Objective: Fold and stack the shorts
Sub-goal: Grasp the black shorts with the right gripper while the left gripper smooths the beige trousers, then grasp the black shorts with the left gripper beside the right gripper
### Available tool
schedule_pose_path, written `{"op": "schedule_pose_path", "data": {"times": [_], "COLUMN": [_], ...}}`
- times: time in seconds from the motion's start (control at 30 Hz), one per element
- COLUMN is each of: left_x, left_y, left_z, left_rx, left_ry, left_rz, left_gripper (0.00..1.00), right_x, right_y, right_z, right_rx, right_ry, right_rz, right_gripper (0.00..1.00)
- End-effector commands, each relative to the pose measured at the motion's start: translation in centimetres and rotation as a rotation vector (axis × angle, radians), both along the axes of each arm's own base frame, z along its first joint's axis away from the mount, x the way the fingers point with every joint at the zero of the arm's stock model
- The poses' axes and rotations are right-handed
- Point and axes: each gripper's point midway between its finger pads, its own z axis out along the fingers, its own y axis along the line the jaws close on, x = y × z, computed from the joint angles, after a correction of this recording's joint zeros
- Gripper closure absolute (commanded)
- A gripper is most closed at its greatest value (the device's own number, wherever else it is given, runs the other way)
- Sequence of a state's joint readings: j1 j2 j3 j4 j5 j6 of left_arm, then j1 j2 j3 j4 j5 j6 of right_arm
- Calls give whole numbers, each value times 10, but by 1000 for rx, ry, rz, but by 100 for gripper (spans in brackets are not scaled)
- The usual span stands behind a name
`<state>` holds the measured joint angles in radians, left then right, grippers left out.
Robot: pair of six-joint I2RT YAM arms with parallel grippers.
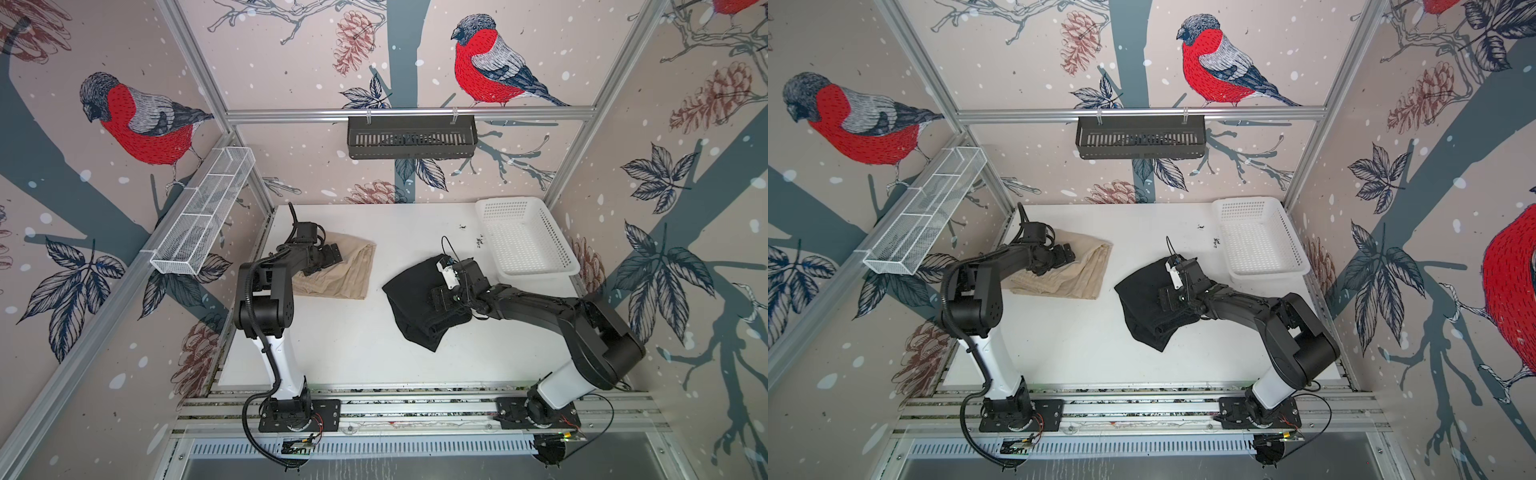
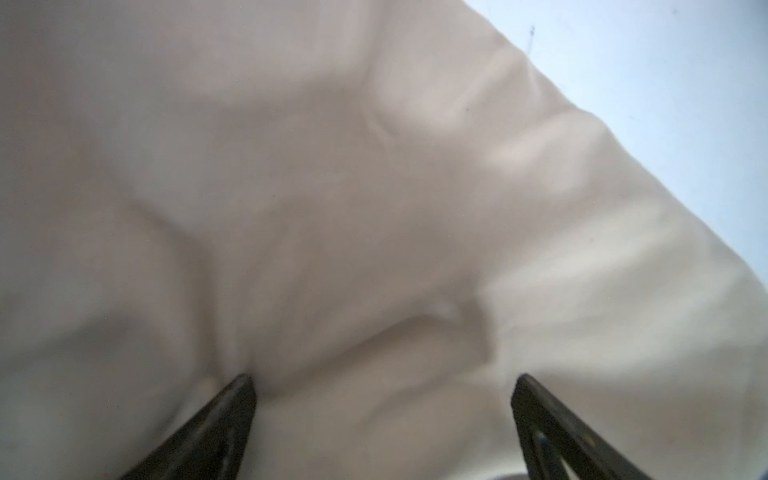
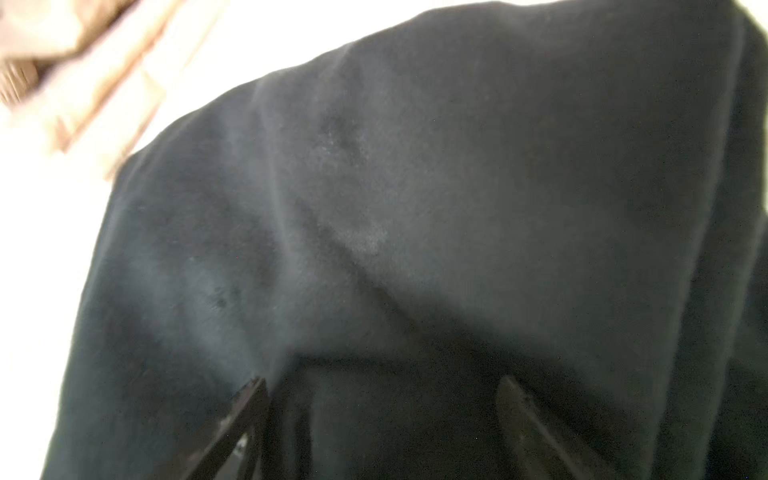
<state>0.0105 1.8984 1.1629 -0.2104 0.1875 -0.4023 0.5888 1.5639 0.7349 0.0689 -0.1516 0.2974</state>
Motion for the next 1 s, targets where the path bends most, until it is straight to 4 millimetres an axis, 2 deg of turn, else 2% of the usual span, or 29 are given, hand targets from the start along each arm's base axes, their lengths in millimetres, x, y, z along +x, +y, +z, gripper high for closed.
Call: {"op": "schedule_pose_path", "data": {"times": [0.0,0.1,0.23,0.3,0.43,0.47,0.57,0.73,0.83,0.97], "left_x": [-37,-53,-69,-64,-49,-50,-64,-107,-125,-136], "left_y": [-22,-26,-18,-19,-26,-33,-75,-161,-195,-217], "left_z": [-5,7,27,51,107,113,122,103,95,87], "left_rx": [-143,-121,-73,-73,-61,-75,-153,-361,-432,-408], "left_ry": [69,43,16,-55,-153,-161,-190,-197,-182,-184], "left_rz": [83,91,112,90,35,12,-73,-252,-312,-355], "left_gripper": [4,4,3,3,3,3,3,3,3,3], "right_x": [-5,-7,8,21,47,52,65,77,87,98], "right_y": [-2,-6,-20,-31,-61,-67,-77,-69,-73,-85], "right_z": [9,22,49,57,59,59,52,32,22,14], "right_rx": [67,48,-45,-87,-142,-144,-94,-92,-115,-130], "right_ry": [6,-29,-94,-97,-78,-67,-12,46,57,64], "right_rz": [-62,-53,-39,-39,-58,-60,-55,27,30,7], "right_gripper": [15,15,10,8,2,0,0,0,0,0]}}
